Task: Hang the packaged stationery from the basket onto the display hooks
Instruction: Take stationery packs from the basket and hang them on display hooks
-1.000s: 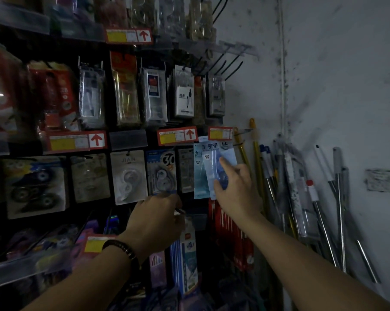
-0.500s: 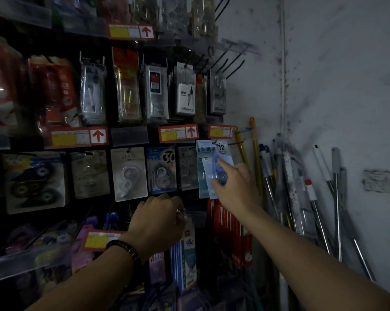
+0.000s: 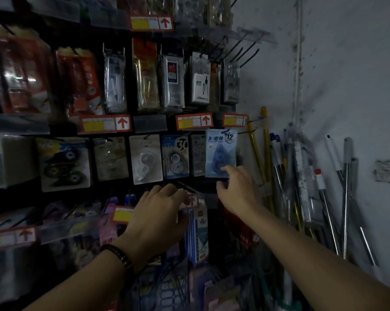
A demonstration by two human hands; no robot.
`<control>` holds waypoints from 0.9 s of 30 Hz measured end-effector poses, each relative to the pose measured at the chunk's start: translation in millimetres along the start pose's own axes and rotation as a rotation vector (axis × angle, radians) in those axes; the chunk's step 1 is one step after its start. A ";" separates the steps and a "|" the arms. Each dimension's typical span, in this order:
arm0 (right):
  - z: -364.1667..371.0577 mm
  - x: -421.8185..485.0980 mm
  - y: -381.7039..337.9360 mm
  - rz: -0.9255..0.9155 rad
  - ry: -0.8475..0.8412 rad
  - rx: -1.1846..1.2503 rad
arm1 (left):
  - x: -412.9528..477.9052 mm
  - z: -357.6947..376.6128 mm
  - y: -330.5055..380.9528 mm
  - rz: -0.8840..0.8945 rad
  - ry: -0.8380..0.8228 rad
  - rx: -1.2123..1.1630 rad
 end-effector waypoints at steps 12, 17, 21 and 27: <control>70.7 -227.5 -36.1 -0.088 -0.406 0.196 | -221.1 42.8 -1.6 -0.056 -0.306 -0.036; 147.8 -380.8 -7.3 0.114 -0.721 0.262 | -365.5 97.4 -4.4 -0.162 -0.521 -0.107; 206.2 -503.9 22.6 0.245 -0.923 0.254 | -465.5 158.2 15.0 -0.203 -0.747 -0.162; 257.7 -638.6 77.8 0.535 -1.023 0.306 | -578.4 234.6 39.3 -0.284 -0.934 -0.262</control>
Point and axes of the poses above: each hand's wrist, its own x-axis towards the middle knuckle, its own z-axis out of the palm, y = z × x, the point moved 4 cm from there along x, towards the middle knuckle, and after that the axes turned 10 degrees about x, right-handed, at the moved point
